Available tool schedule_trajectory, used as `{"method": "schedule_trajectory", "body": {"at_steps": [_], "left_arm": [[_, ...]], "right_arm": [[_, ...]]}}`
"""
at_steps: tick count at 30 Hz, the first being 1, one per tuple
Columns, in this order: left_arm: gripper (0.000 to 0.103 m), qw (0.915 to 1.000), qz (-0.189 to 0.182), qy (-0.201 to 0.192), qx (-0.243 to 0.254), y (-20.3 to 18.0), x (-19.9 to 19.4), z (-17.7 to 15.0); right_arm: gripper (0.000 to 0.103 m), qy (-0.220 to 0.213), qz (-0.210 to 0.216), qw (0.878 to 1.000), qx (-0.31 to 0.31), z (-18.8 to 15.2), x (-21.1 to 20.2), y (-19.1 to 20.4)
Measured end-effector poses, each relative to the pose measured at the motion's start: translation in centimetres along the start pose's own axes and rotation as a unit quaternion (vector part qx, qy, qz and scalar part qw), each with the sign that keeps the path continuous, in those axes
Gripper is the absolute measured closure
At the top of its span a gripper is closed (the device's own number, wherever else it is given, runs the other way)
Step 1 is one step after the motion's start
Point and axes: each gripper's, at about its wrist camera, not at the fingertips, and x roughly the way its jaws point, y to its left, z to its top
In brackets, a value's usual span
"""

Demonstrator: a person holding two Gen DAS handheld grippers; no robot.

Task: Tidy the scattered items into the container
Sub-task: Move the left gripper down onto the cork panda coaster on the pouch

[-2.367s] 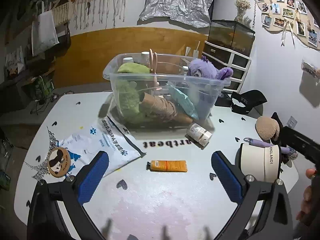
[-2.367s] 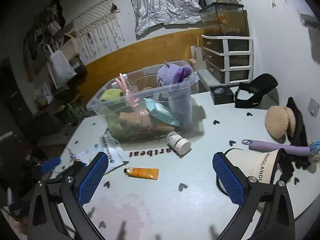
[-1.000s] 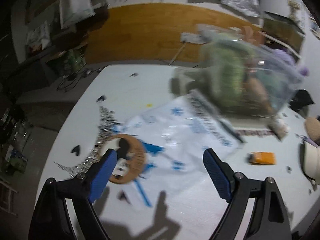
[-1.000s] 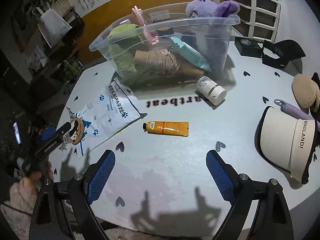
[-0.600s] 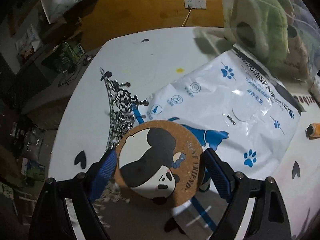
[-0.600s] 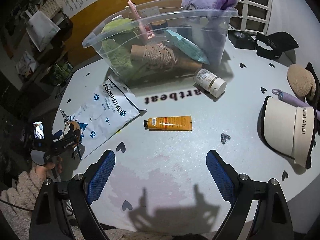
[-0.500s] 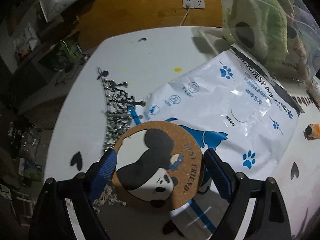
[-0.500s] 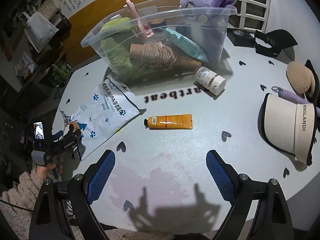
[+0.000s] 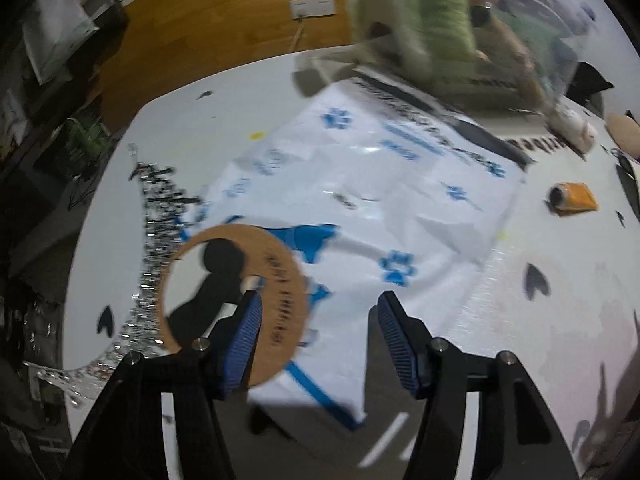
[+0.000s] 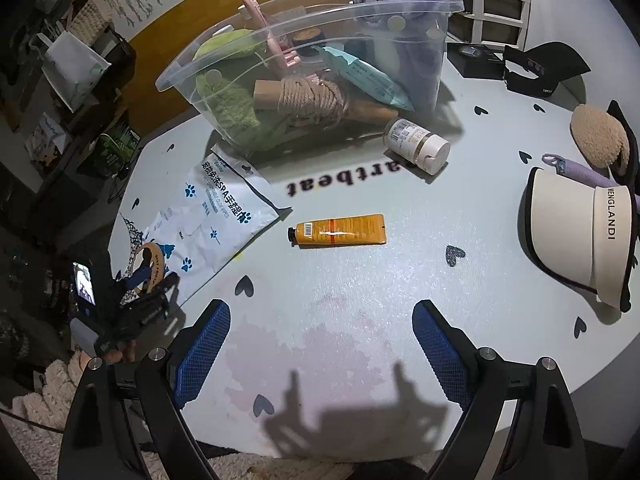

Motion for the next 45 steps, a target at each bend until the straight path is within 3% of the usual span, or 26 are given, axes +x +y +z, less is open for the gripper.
{"method": "schedule_trajectory", "body": {"at_steps": [3, 5, 10, 12, 13, 18, 22, 25, 28, 33, 36, 41, 45], "left_arm": [[0.043, 0.9995, -0.029, -0.002, 0.013, -1.1, -0.5, 0.0], [0.043, 0.9997, -0.015, -0.017, 0.001, -0.5, -1.0, 0.2], [0.042, 0.9925, 0.011, -0.016, -0.121, 6.0, -0.6, 1.1], [0.027, 0.9883, 0.006, 0.000, -0.152, 8.1, 0.2, 1.3], [0.024, 0.9870, -0.002, 0.007, -0.161, 8.9, 0.5, 1.4], [0.021, 0.9920, -0.017, 0.019, -0.124, 8.7, 1.4, 2.1], [0.021, 0.9921, -0.074, 0.018, -0.100, 7.3, 0.6, 2.0], [0.021, 0.9930, -0.103, 0.020, -0.055, 4.4, 0.2, 1.6], [0.021, 0.9966, -0.077, 0.004, -0.028, 2.8, -0.2, 1.3], [0.019, 0.9988, 0.011, -0.020, -0.042, 5.0, -0.1, 2.2], [0.019, 0.9981, 0.022, -0.006, -0.058, 6.6, 0.8, 2.6], [0.015, 0.9963, -0.014, 0.013, -0.084, 8.5, 1.7, 3.0], [0.015, 0.9924, -0.070, 0.010, -0.101, 8.7, 1.2, 3.1]], "right_arm": [[0.010, 0.000, 0.000, 1.000, 0.004, -0.2, -0.2, -0.4], [0.010, -0.001, -0.002, 1.000, 0.008, -0.3, -0.3, -0.7], [0.010, 0.000, -0.006, 1.000, 0.015, -0.6, -0.7, -1.6], [0.010, 0.001, -0.008, 1.000, 0.019, -0.7, -0.8, -2.0], [0.010, 0.001, -0.008, 1.000, 0.021, -0.8, -0.8, -2.2], [0.010, 0.005, -0.008, 0.999, 0.039, -0.9, -0.7, -3.1], [0.010, 0.009, -0.005, 0.999, 0.041, -0.9, -0.5, -3.1], [0.010, 0.011, -0.003, 0.999, 0.041, -0.9, -0.4, -3.1], [0.010, 0.010, -0.004, 0.999, 0.041, -0.9, -0.4, -3.0], [0.010, 0.015, -0.005, 0.999, 0.043, -1.1, -0.2, -3.2], [0.010, 0.020, -0.005, 0.999, 0.046, -1.1, 0.0, -3.5], [0.010, 0.029, -0.004, 0.999, 0.045, -1.1, 0.3, -3.4], [0.010, 0.029, -0.003, 0.999, 0.037, -1.0, 0.4, -3.0]]}}
